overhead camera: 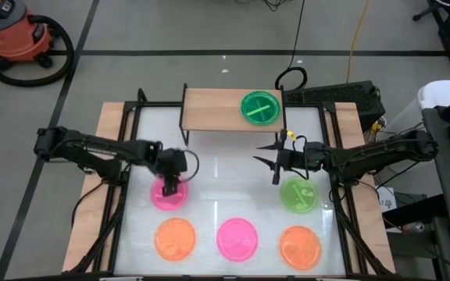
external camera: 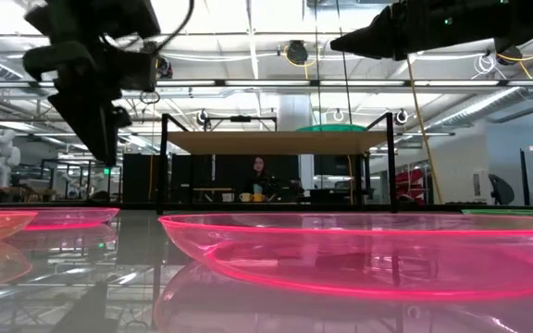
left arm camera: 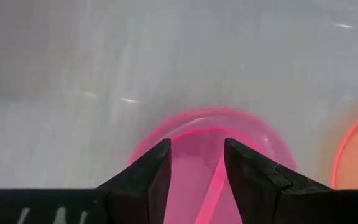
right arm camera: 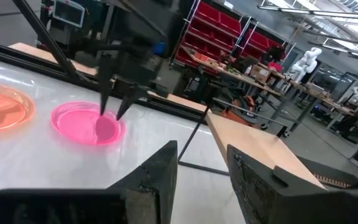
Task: Place and stack plates onto a shelf
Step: Stack the top pink plate on the green plate on the shelf
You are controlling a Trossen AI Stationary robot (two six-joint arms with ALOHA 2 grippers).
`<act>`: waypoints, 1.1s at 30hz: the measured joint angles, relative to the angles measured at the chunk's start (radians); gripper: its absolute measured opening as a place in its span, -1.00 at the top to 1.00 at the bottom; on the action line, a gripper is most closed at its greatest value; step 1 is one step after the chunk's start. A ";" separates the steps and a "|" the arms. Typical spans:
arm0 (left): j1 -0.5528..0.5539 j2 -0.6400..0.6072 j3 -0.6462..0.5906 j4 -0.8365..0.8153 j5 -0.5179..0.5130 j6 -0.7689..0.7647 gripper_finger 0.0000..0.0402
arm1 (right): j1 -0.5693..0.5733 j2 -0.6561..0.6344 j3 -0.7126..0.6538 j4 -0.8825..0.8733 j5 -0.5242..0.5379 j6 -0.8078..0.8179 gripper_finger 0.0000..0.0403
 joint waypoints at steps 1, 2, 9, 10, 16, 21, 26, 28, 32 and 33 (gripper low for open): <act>0.046 0.001 0.000 -0.011 0.052 0.029 0.23 | 0.000 0.000 0.000 0.000 0.000 0.000 0.40; 0.090 0.002 0.000 -0.025 0.099 0.052 0.23 | 0.000 0.000 0.000 0.000 0.000 -0.001 0.40; 0.339 0.002 0.000 -0.081 0.249 0.170 0.23 | 0.000 0.000 0.000 0.000 0.000 0.000 0.40; 0.356 0.002 0.000 -0.083 0.253 0.186 0.23 | 0.000 0.000 0.000 0.000 0.000 0.001 0.40; 0.411 0.069 0.000 -0.107 0.260 0.299 0.23 | 0.000 0.000 0.000 0.003 0.001 0.004 0.40; 0.428 0.160 0.000 -0.105 0.259 0.344 0.23 | 0.000 0.000 0.001 0.017 0.001 0.005 0.40; 0.424 0.236 0.001 -0.106 0.261 0.381 0.23 | 0.000 0.000 0.001 0.016 0.000 0.061 0.40; 0.424 0.249 -0.001 -0.110 0.262 0.394 0.23 | 0.000 0.000 0.001 0.008 -0.001 0.075 0.40; 0.424 0.253 0.000 -0.106 0.294 0.416 0.23 | 0.000 0.000 -0.002 0.000 -0.001 0.082 0.40; 0.424 0.253 0.000 -0.104 0.296 0.417 0.23 | 0.000 0.000 -0.006 0.001 0.000 0.083 0.40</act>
